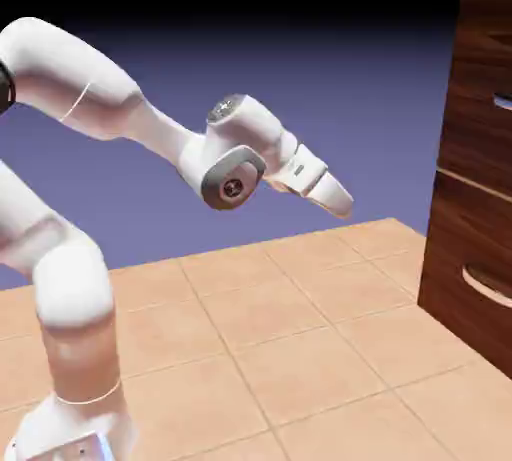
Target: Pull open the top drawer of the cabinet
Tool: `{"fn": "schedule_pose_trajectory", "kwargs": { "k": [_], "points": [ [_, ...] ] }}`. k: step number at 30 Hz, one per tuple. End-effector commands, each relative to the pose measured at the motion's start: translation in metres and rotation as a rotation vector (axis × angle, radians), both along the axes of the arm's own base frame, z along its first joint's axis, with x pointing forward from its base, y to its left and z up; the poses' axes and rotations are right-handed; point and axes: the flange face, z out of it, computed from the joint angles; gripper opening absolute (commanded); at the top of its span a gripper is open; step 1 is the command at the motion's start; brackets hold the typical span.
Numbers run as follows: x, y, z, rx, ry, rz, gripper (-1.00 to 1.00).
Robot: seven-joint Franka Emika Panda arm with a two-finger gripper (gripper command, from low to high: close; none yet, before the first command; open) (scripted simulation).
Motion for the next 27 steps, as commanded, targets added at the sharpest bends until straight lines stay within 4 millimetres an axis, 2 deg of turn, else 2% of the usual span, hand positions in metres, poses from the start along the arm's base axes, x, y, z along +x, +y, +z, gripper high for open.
{"fn": "schedule_pose_trajectory", "kwargs": {
  "k": [1, 9, 17, 22, 27],
  "points": [
    [0.006, -0.010, -0.009, 0.054, 0.033, -0.046, 1.00],
    [0.041, -0.086, -0.091, 0.418, 0.281, -0.442, 1.00],
    [0.045, -0.158, -0.171, 0.675, 0.429, -0.878, 1.00],
    [0.040, -0.202, -0.205, 0.792, 0.434, -1.146, 1.00],
    [0.034, -0.246, -0.221, 0.887, 0.358, -1.381, 1.00]
  ]
}}
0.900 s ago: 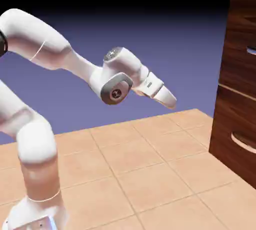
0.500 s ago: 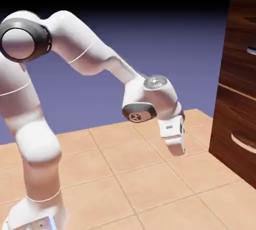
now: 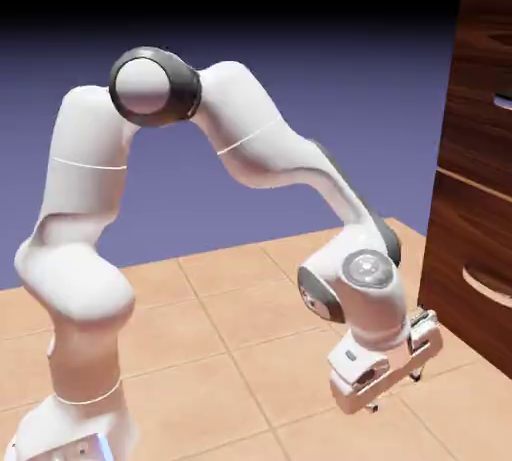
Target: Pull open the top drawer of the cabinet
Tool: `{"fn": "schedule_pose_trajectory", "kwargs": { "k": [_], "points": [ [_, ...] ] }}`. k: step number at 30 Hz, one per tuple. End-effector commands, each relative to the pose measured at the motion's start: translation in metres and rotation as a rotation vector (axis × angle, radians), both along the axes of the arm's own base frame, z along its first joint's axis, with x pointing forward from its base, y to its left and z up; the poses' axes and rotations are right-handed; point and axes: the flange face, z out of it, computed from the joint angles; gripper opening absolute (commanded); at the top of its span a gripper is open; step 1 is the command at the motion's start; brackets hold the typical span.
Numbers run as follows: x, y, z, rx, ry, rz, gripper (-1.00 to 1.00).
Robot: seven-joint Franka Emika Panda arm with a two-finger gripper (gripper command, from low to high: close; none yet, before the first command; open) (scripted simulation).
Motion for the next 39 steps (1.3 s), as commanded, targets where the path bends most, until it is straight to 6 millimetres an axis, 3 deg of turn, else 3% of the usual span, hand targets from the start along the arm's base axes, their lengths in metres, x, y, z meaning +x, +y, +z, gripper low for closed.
{"fn": "schedule_pose_trajectory", "kwargs": {
  "k": [1, 5, 10, 15, 19, 23, 27, 30, 34, 36, 39],
  "points": [
    [-0.001, -0.008, -0.001, -0.001, -0.007, -0.048, 1.00],
    [0.000, -0.040, 0.005, -0.020, -0.059, -0.221, 1.00],
    [0.012, -0.071, 0.033, -0.069, -0.182, -0.388, 1.00],
    [0.036, -0.086, 0.081, -0.128, -0.364, -0.480, 1.00],
    [0.065, -0.080, 0.132, -0.167, -0.540, -0.491, 1.00],
    [0.101, -0.053, 0.190, -0.189, -0.731, -0.440, 1.00],
    [0.139, -0.001, 0.249, -0.187, -0.921, -0.329, 1.00],
    [0.167, 0.055, 0.291, -0.167, -1.053, -0.207, 1.00],
    [0.197, 0.154, 0.338, -0.112, -1.205, 0.002, 1.00],
    [0.199, 0.162, 0.340, -0.107, -1.214, 0.017, 1.00],
    [0.224, 0.162, 0.341, -0.108, -1.213, 0.018, 1.00]
  ]
}}
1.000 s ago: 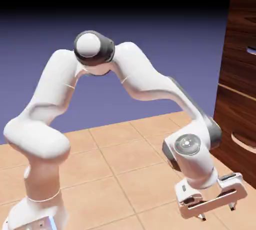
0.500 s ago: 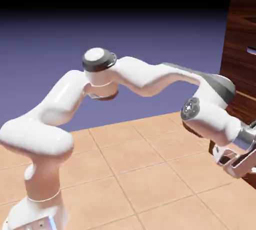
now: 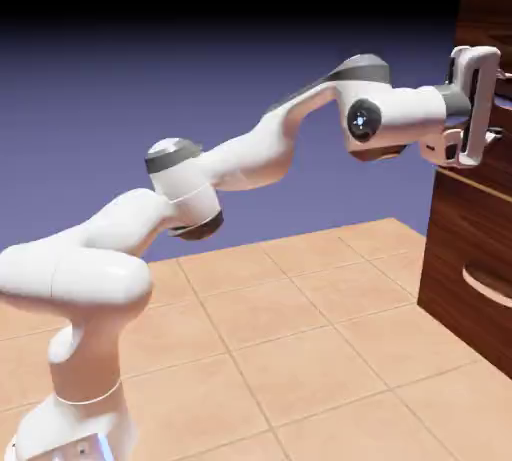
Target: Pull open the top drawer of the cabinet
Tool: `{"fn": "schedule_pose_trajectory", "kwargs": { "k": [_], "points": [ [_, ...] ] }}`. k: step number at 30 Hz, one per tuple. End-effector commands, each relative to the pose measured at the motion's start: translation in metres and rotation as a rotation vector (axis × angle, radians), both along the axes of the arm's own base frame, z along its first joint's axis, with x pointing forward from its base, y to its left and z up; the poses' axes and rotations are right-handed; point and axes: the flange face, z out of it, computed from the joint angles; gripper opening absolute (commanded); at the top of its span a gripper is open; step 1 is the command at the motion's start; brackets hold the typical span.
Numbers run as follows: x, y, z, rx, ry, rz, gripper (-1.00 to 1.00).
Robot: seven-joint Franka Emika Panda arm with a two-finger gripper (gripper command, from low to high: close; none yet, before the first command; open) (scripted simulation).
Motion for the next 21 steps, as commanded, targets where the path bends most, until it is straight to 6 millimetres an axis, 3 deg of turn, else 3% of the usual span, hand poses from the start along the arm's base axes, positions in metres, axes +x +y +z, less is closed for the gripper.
{"fn": "schedule_pose_trajectory", "kwargs": {
  "k": [1, 4, 5, 6, 11, 21],
  "points": [
    [0.008, 0.000, 0.000, 0.000, 0.000, 0.000, 1.00],
    [0.025, 0.000, -0.001, 0.001, 0.000, 0.000, 1.00],
    [0.025, 0.000, -0.001, 0.001, 0.000, 0.000, -1.00],
    [0.025, 0.000, -0.001, 0.001, 0.000, 0.000, -1.00],
    [-0.016, 0.000, -0.001, 0.001, 0.000, 0.000, -1.00],
    [-0.113, 0.000, -0.001, 0.001, 0.000, 0.000, -1.00]
  ]
}}
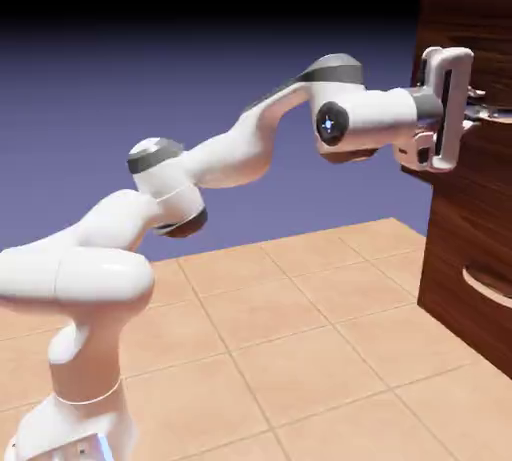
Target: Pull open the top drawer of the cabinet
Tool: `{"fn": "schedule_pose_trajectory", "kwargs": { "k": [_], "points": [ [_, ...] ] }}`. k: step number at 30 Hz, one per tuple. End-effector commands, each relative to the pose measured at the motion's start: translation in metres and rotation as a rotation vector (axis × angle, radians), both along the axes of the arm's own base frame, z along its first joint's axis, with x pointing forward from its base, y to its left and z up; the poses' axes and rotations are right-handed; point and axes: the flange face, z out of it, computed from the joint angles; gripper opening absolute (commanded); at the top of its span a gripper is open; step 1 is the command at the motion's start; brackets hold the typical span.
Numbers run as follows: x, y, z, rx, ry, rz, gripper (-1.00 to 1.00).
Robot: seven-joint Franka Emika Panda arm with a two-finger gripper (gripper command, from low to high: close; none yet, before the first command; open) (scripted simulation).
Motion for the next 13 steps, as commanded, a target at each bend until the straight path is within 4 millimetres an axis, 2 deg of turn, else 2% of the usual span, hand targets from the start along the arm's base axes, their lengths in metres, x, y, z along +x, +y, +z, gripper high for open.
{"fn": "schedule_pose_trajectory", "kwargs": {
  "k": [1, 9, 10, 11, 13],
  "points": [
    [-0.011, 0.000, 0.000, 0.000, 0.003, -0.001, -1.00],
    [-0.101, 0.000, 0.000, 0.000, 0.003, 0.000, -1.00],
    [-0.101, 0.000, 0.000, 0.000, 0.003, 0.000, 1.00],
    [-0.101, 0.000, 0.000, 0.000, 0.003, 0.000, 1.00],
    [-0.127, 0.000, 0.001, -0.002, 0.003, -0.001, 1.00]
  ]
}}
